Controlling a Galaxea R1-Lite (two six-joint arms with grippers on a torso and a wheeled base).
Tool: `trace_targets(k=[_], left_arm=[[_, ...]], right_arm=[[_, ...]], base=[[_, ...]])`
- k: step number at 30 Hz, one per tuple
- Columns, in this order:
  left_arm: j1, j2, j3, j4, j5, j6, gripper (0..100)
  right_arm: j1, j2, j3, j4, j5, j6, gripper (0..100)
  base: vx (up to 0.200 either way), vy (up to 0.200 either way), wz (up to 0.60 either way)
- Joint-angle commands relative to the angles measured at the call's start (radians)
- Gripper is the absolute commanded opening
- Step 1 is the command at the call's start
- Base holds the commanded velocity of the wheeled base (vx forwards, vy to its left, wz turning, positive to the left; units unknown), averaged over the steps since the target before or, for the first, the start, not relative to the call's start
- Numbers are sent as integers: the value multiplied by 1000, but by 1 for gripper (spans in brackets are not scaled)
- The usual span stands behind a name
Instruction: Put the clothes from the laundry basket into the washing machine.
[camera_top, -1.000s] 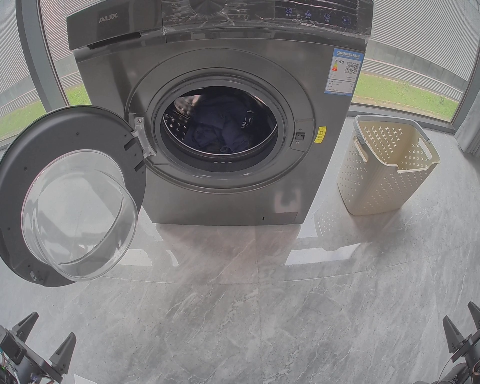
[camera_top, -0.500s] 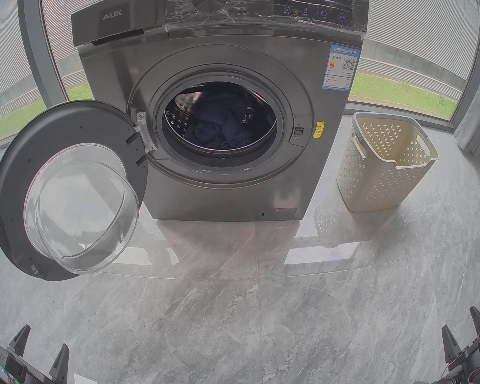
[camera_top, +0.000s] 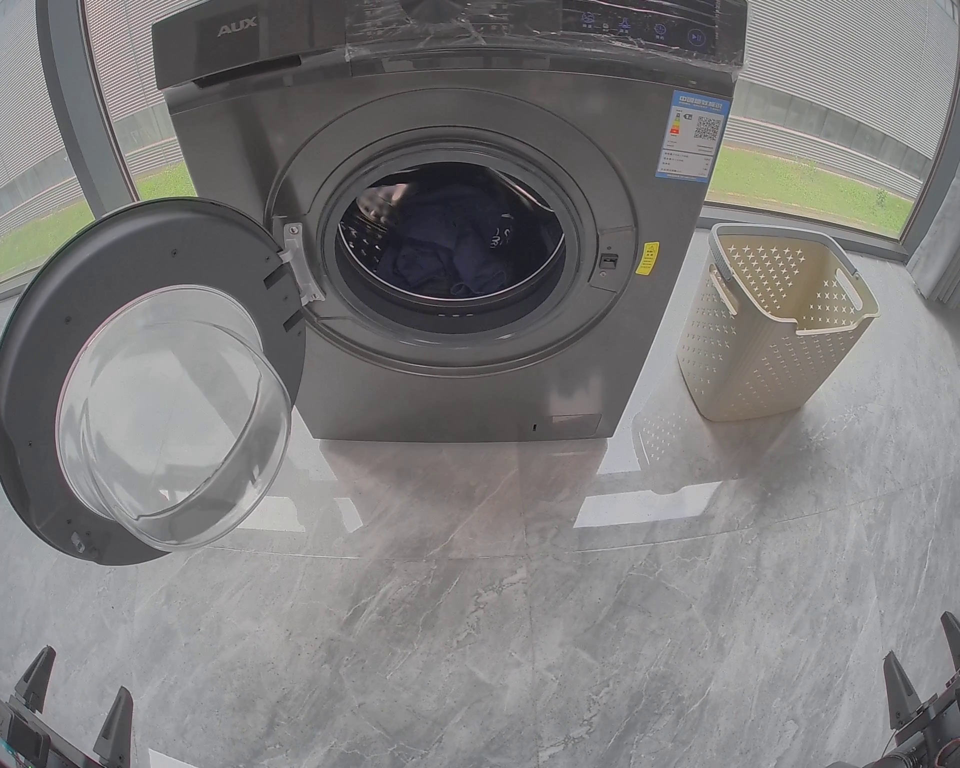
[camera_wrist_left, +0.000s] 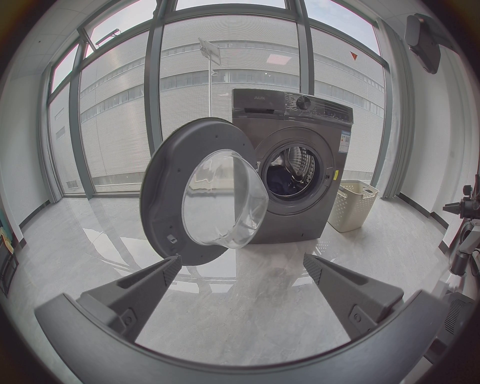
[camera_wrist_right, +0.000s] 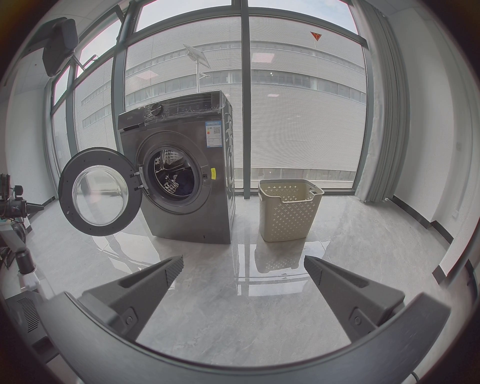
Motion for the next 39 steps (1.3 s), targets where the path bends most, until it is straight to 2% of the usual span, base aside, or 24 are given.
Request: trace_targets(k=[1,9,22,26,33,36,39], left_arm=[[-1,-7,15,0,-1,-2,100],[-1,-7,13,1,1,-12,100],[-1,-7,13,0,2,-12,100],[0,-7,15,-3,1,-5,100],[0,-10,16,-3,7,3,100],[0,-10,16,-3,7,3,100],[0,-8,16,-3,8,2,100]], right_arm=[[0,-3,18,0,1,1,100],[0,-3,18,0,0,1,100],[0,-3,18,-1,-2,4,100],[2,-3,18,-1,-2,6,100],[0,-3,18,0,-5,6,100],[-1,-2,18,-1,-31,9,100],[2,-3,18,-1,-31,7,100]], base=[[0,200,0],[0,200,0],[0,200,0],[0,200,0],[0,0,0],[0,0,200],[0,0,400]])
